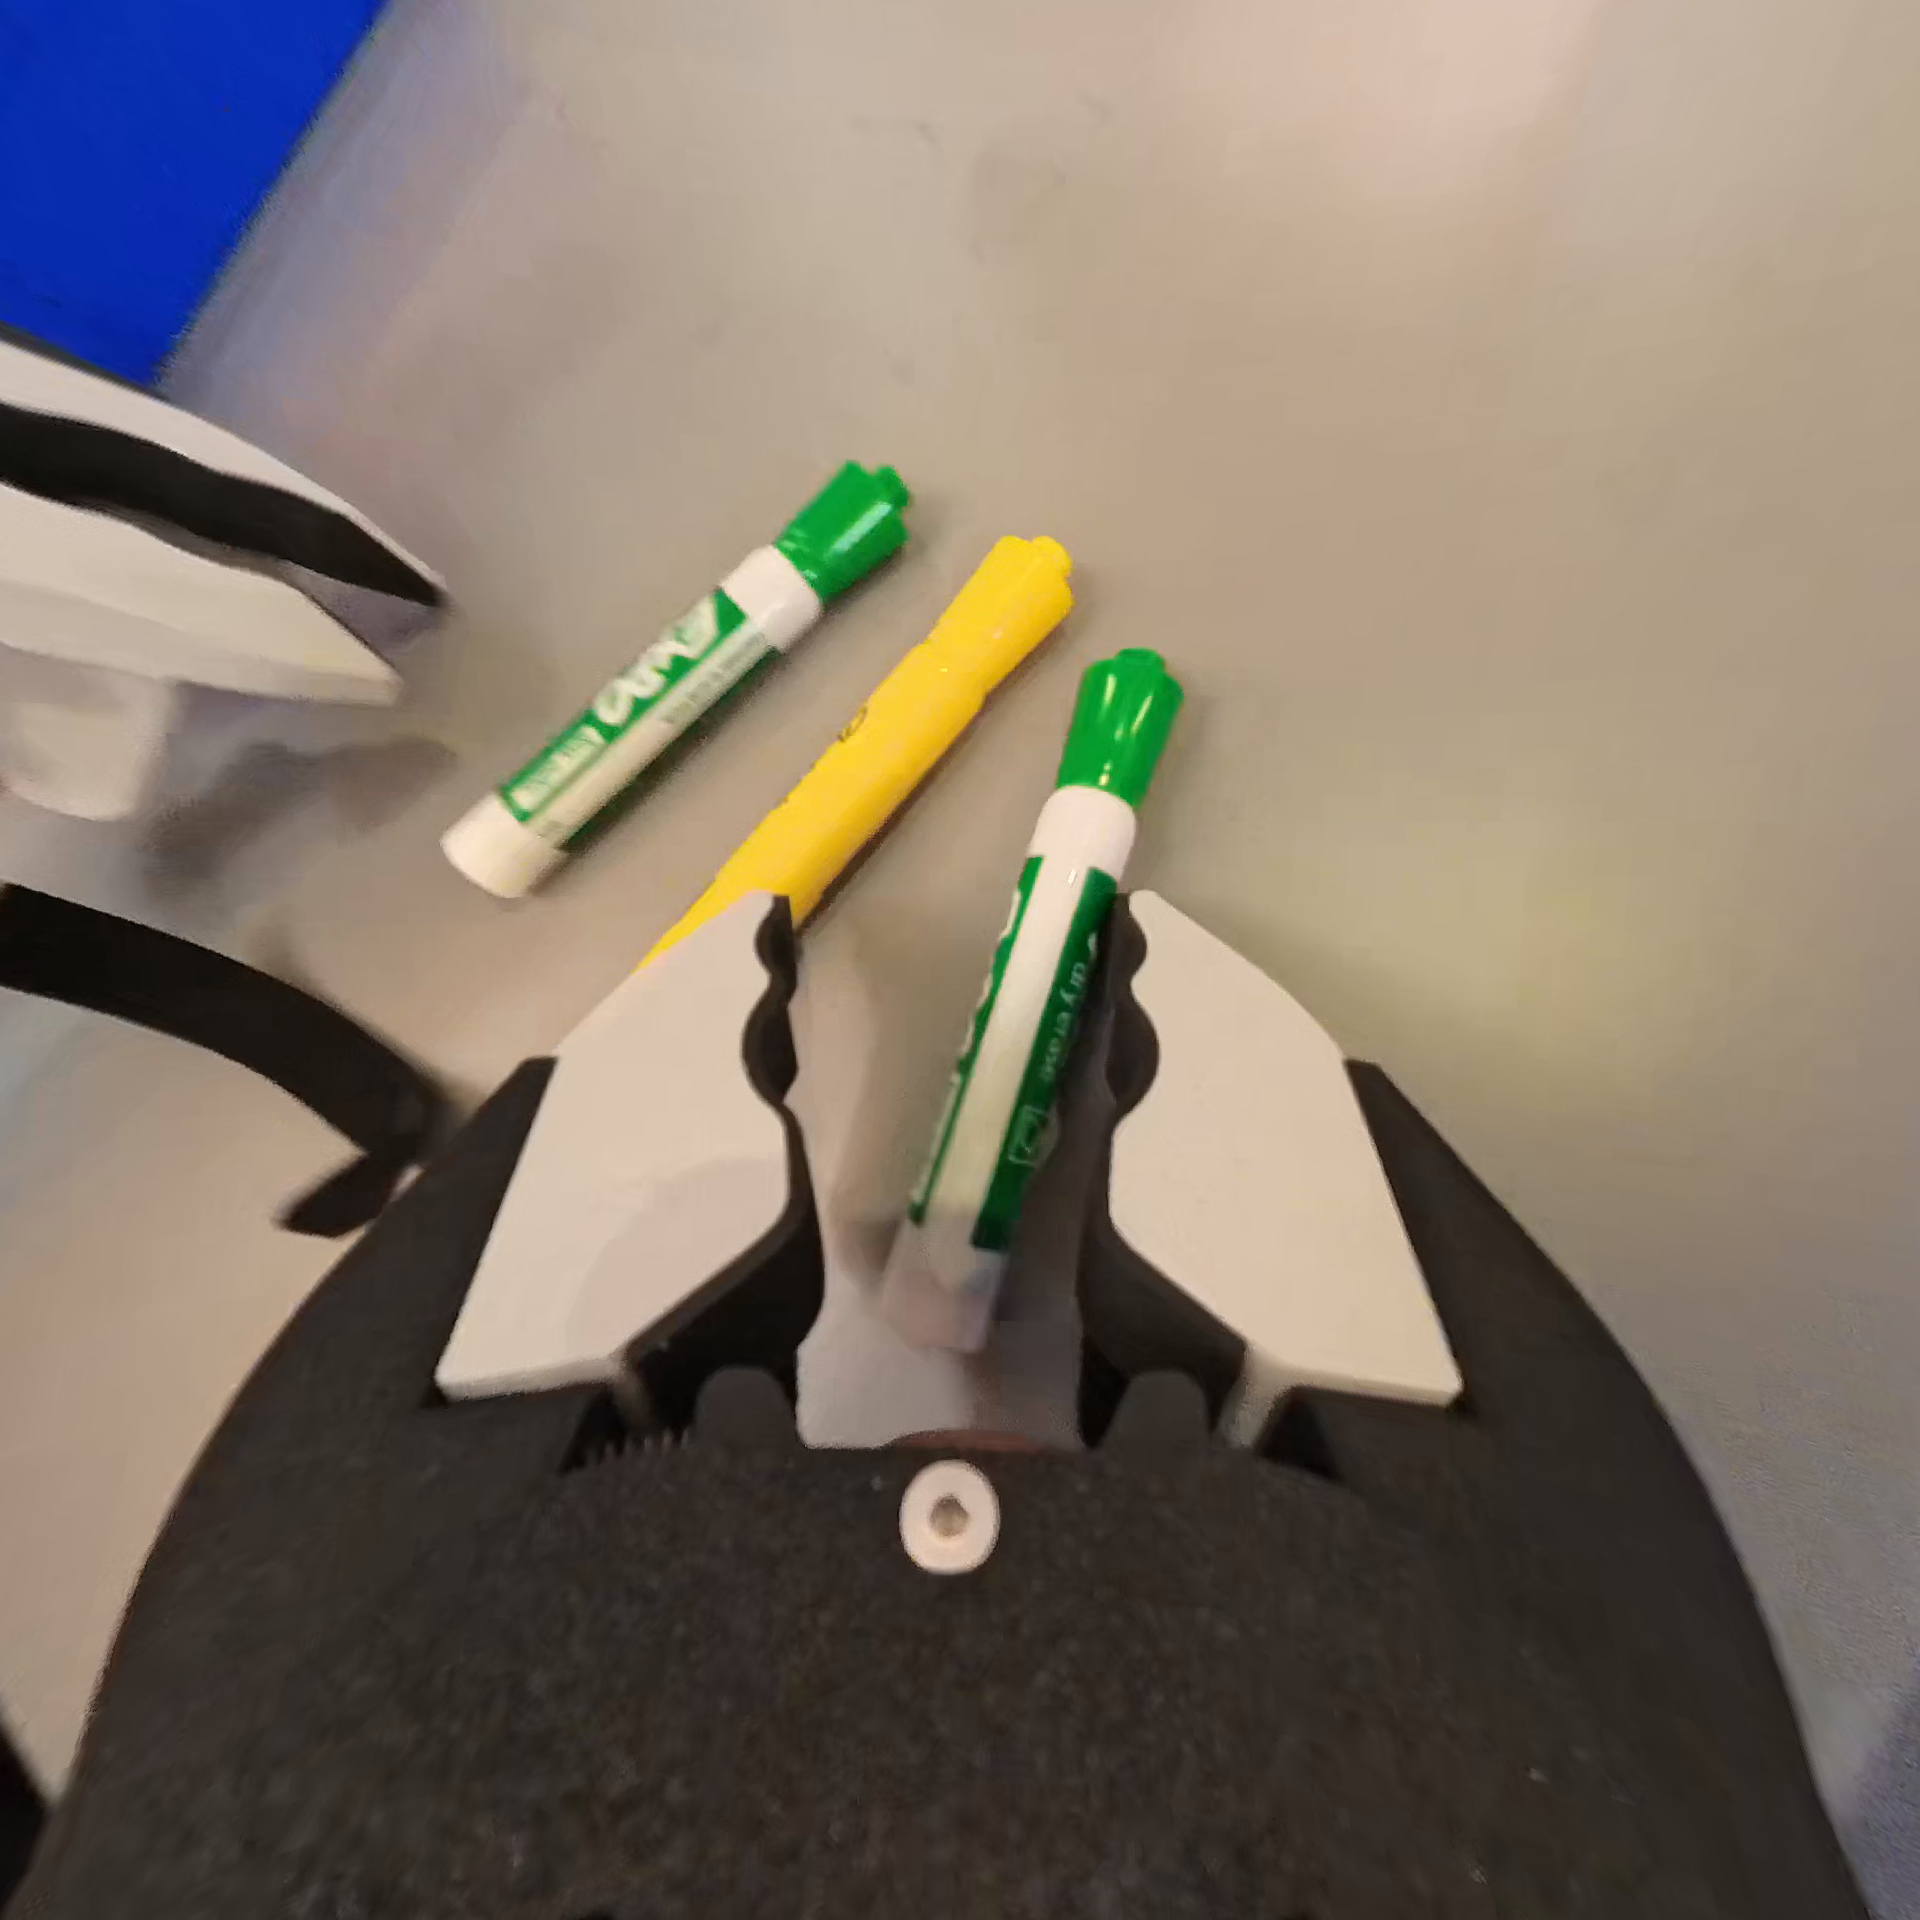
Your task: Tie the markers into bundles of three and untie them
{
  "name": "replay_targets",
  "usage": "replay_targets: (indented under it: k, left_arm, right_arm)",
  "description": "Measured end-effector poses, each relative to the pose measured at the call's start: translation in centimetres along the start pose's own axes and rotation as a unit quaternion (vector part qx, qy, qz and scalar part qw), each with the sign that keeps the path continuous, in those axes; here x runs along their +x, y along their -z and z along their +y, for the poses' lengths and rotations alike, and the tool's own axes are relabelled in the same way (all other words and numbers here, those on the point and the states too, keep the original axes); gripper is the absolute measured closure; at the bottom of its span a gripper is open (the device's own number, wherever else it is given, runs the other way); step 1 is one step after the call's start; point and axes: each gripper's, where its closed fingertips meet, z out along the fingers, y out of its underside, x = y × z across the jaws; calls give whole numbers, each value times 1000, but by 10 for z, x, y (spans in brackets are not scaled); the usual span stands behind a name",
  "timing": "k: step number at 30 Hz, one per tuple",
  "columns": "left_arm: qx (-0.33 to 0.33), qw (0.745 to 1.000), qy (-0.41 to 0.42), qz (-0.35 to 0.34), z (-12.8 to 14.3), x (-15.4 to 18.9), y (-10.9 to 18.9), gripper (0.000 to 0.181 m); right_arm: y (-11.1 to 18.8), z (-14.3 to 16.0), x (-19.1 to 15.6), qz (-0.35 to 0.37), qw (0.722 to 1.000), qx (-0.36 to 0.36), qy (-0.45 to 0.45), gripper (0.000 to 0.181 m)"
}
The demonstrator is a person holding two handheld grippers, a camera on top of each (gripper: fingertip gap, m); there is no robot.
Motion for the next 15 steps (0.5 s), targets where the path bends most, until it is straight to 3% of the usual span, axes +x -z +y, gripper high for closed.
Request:
replay_targets:
  k: [1,5,8,12,15]
  left_arm:
    - [-1,1000,1,7,-1,2,-4,136]
    - [-13,999,6,51,-10,13,-17,140]
    - [-22,999,4,45,-15,11,-19,140]
    - [-13,1000,-10,27,-19,7,-14,141]
    - [-13,999,-10,32,-22,7,-14,141]
  right_arm:
    - [-4,-3,-8,-19,1000,0,-14,123]
    - [-13,-13,-31,-82,995,0,-50,125]
    - [-4,-11,-28,-69,997,1,-35,125]
    - [17,8,-15,-21,999,4,31,128]
    - [26,31,-36,-64,996,-4,57,136]
